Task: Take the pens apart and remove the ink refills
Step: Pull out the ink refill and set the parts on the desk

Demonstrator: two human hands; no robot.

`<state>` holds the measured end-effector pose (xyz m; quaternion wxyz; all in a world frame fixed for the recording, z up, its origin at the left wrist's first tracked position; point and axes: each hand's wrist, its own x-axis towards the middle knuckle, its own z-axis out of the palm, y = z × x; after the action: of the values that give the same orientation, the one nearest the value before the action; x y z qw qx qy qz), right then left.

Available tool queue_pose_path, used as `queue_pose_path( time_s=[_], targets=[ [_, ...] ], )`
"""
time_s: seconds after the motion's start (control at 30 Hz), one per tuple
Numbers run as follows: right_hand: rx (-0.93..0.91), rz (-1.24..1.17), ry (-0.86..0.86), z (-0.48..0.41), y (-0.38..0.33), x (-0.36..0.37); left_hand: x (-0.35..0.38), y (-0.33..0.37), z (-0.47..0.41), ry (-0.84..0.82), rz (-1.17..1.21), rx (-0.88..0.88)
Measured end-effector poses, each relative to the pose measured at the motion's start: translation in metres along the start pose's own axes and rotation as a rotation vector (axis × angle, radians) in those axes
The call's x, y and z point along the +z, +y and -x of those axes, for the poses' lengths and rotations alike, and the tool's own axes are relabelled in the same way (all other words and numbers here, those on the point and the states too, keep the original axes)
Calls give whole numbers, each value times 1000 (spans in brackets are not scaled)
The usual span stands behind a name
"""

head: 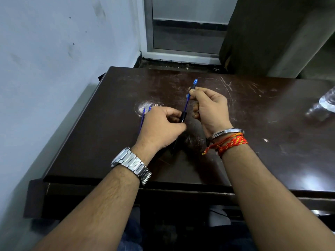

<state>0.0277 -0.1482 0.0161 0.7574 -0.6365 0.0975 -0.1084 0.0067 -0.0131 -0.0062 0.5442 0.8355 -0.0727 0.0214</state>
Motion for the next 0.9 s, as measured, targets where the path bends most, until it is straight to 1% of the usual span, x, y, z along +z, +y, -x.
queue_pose_path(
  time_s=[0.17,0.27,0.33,0.43,0.6,0.8,0.9],
  targets=[
    [6,-8,-23,-1,1,-1,0,-1,1,25,-13,-21],
    [-10,41,-38,-1,2,-1,1,1,1,38,26,-21],
    [-24,92,-74,0,4,1,1,3,0,53,53,-14],
    [-16,102,-133,4,5,5,1,4,0,97,86,-13],
    [-33,166,-120,5,4,4,1,4,1,109,105,-17],
    [-27,122,-117,8,3,2,2,5,1,113,128,-16],
    [23,59,-79,8,1,4,2,5,0,120,154,-24]
  ],
)
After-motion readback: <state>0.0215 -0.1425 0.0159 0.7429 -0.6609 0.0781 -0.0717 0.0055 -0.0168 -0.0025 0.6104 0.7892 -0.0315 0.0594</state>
